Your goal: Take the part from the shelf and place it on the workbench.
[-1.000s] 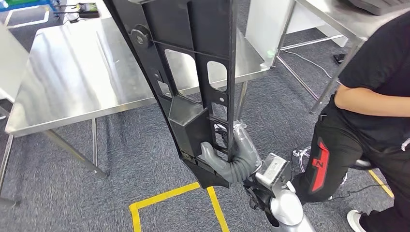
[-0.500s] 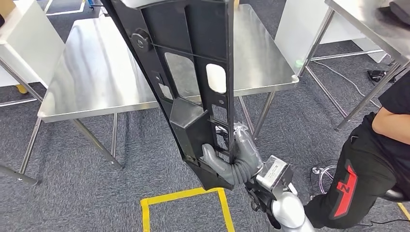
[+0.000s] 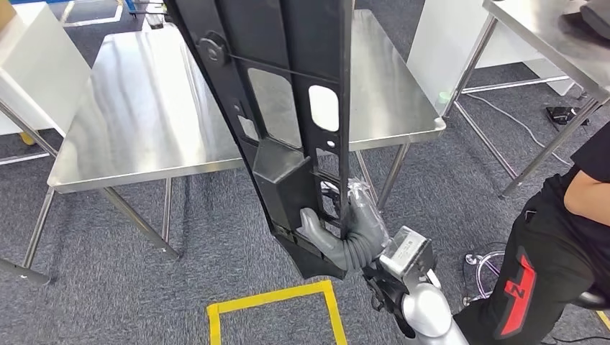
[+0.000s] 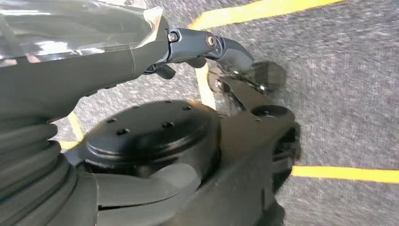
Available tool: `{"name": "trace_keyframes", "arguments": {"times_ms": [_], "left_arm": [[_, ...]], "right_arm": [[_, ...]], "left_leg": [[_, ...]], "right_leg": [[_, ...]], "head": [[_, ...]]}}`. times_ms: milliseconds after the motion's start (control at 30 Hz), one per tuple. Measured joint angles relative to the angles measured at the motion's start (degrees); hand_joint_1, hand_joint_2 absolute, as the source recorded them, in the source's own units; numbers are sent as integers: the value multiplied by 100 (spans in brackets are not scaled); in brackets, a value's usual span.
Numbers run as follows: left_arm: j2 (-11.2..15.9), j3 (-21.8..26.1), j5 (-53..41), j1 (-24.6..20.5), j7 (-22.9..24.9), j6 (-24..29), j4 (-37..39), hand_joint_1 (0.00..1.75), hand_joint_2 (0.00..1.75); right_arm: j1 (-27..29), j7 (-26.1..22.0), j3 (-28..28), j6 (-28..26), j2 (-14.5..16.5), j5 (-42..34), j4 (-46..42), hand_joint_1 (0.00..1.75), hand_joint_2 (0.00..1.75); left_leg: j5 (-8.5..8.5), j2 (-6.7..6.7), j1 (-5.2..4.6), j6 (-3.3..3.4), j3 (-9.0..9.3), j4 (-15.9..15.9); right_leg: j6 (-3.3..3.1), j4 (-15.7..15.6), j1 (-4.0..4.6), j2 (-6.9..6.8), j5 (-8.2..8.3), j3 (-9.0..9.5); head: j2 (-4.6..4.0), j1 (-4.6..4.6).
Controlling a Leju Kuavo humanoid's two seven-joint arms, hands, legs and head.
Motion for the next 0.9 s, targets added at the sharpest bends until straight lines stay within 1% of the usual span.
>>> {"name": "trace_keyframes", "arguments": {"times_ms": [67, 100, 133, 167, 200, 233, 267, 300, 333, 367, 400, 433, 467, 500, 533, 567, 600, 633, 667, 700, 733, 767, 800, 833, 867, 900], "left_arm": [[1, -4, 8, 12, 5, 2, 0, 0, 175], [3, -5, 17, 18, 9, 4, 0, 0, 175], [5, -7, 26, 18, 13, 7, 0, 0, 175], [4, -7, 34, 15, 16, 8, 0, 0, 175], [2, -7, 41, 11, 17, 9, 0, 0, 175], [-4, -8, 45, 10, 17, 9, 0, 0, 175], [-13, -9, 51, 13, 17, 10, 0, 0, 175], [-20, -11, 57, 16, 17, 10, 0, 0, 175], [-28, -14, 62, 18, 17, 11, 0, 0, 175], [-36, -17, 65, 17, 17, 11, 0, 0, 175], [-41, -20, 67, 14, 17, 11, 0, 0, 175], [-45, -22, 68, 11, 17, 11, 0, 0, 175], [-48, -25, 69, 8, 17, 12, 0, 0, 175], [-49, -26, 69, 7, 17, 13, 0, 0, 175], [-51, -28, 72, 6, 17, 15, 0, 0, 175], [-49, -29, 75, 5, 16, 19, 1, 0, 175], [-51, -30, 80, 3, 11, 24, 1, 0, 175], [-55, -29, 84, -2, 7, 33, 1, 0, 175], [-62, -29, 87, -5, 1, 45, 1, 0, 175], [-75, -29, 91, -4, -7, 58, 0, 0, 175], [-88, -29, 96, -1, -18, 73, 0, 0, 175], [-100, -29, 101, -1, -29, 85, 0, 0, 175], [-112, -28, 104, -3, -38, 94, 0, 0, 175], [-121, -28, 105, -8, -43, 102, 0, 0, 175], [-127, -28, 105, -11, -39, 108, 0, 0, 175], [-131, -28, 104, -10, -33, 113, 0, 0, 175]], "right_arm": [[-8, 10, 7, -66, -1, 120, -3, 175, 175], [-18, 15, 10, -124, -2, 225, -7, 175, 175], [-39, 18, 15, -185, -4, 342, -11, 175, 175], [-58, 22, 21, -238, -6, 451, -14, 175, 175], [-77, 28, 28, -278, -8, 534, -16, 175, 175], [-87, 37, 33, -300, -11, 592, -16, 175, 175], [-89, 46, 36, -313, -15, 626, -16, 175, 175], [-93, 54, 38, -319, -20, 644, -16, 175, 175], [-102, 58, 40, -322, -25, 658, -16, 175, 175], [-116, 59, 43, -323, -28, 663, -16, 175, 175], [-131, 59, 45, -323, -32, 665, -16, 175, 175], [-151, 59, 49, -323, -36, 666, -15, 175, 175], [-169, 59, 53, -323, -37, 669, -15, 175, 175], [-183, 60, 55, -324, -38, 672, -15, 175, 175], [-199, 60, 57, -325, -38, 674, -15, 175, 175], [-214, 61, 57, -324, -36, 674, -15, 175, 175], [-234, 61, 57, -320, -36, 667, -14, 175, 175], [-261, 60, 56, -311, -36, 655, -12, 175, 175], [-291, 57, 56, -299, -37, 637, -7, 175, 175], [-319, 55, 56, -286, -44, 614, 2, 175, 175], [-339, 50, 56, -273, -52, 589, 15, 175, 175], [-352, 44, 56, -261, -63, 565, 32, 175, 175], [-363, 39, 56, -251, -74, 546, 51, 175, 175], [-376, 31, 56, -240, -83, 535, 71, 175, 175], [-398, 25, 56, -232, -88, 530, 89, 175, 175], [-426, 19, 56, -226, -92, 527, 105, 175, 175]], "left_leg": [[-9, -27, -1, 72, 83, -83], [-11, -42, 10, 110, 140, -118], [-16, -55, 20, 141, 199, -139], [-27, -65, 26, 168, 235, -154], [-47, -75, 20, 188, 253, -154], [-69, -84, 13, 198, 269, -153], [-97, -95, 7, 202, 293, -153], [-130, -107, 3, 198, 332, -152], [-168, -120, 2, 190, 384, -152], [-211, -133, 3, 175, 444, -152], [-258, -142, 0, 154, 505, -147], [-301, -149, -7, 129, 541, -143], [-342, -152, -15, 96, 554, -140], [-367, -151, -23, 64, 561, -123], [-386, -150, -27, 37, 561, -114], [-400, -142, -23, 12, 548, -74], [-409, -130, -19, -10, 504, 43], [-437, -115, -8, -40, 390, 244], [-501, -98, 12, -77, 201, 551], [-615, -85, 32, -117, -40, 924], [-747, -77, 55, -154, -289, 1263], [-840, -72, 72, -181, -490, 1489], [-830, -68, 83, -195, -605, 1537], [-684, -61, 90, -195, -606, 1377], [-432, -54, 94, -178, -513, 1048], [-155, -39, 93, -146, -374, 648]], "right_leg": [[68, 40, -4, -13, 20, 26], [81, 157, -5, -11, -8, -4], [73, 358, -8, -4, -87, -107], [56, 670, -10, 5, -206, -292], [44, 1049, -8, 13, -335, -528], [49, 1397, -8, 18, -444, -771], [73, 1603, -8, 20, -491, -955], [118, 1602, -9, 21, -437, -1037], [173, 1382, -10, 21, -278, -1008], [232, 983, -12, 21, -33, -887], [254, 581, -9, 20, 192, -756], [221, 271, 0, 13, 315, -653], [167, 89, 11, 10, 394, -582], [89, 44, 21, 11, 398, -564], [25, 36, 21, 16, 390, -540], [-3, 29, 3, 27, 419, -504], [-34, 20, -18, 33, 411, -469], [-65, 14, -37, 35, 390, -426], [-99, 8, -49, 34, 363, -388], [-130, 8, -48, 33, 328, -357], [-147, 8, -47, 33, 294, -327], [-151, 8, -45, 35, 257, -291], [-146, 8, -45, 37, 212, -244], [-139, 7, -45, 38, 167, -186], [-128, 5, -45, 39, 117, -120], [-114, 0, -46, 40, 67, -69]], "head": [[0, 1], [0, 3], [0, 10], [0, 16], [0, 21], [0, 24], [0, 24], [0, 25], [0, 25], [0, 26], [0, 26], [0, 26], [0, 24], [0, 23], [0, 21], [0, 21], [0, 18], [0, 11], [0, 6], [0, -1], [0, -3], [0, -3], [0, -3], [0, -3], [0, -2], [0, -1]]}}
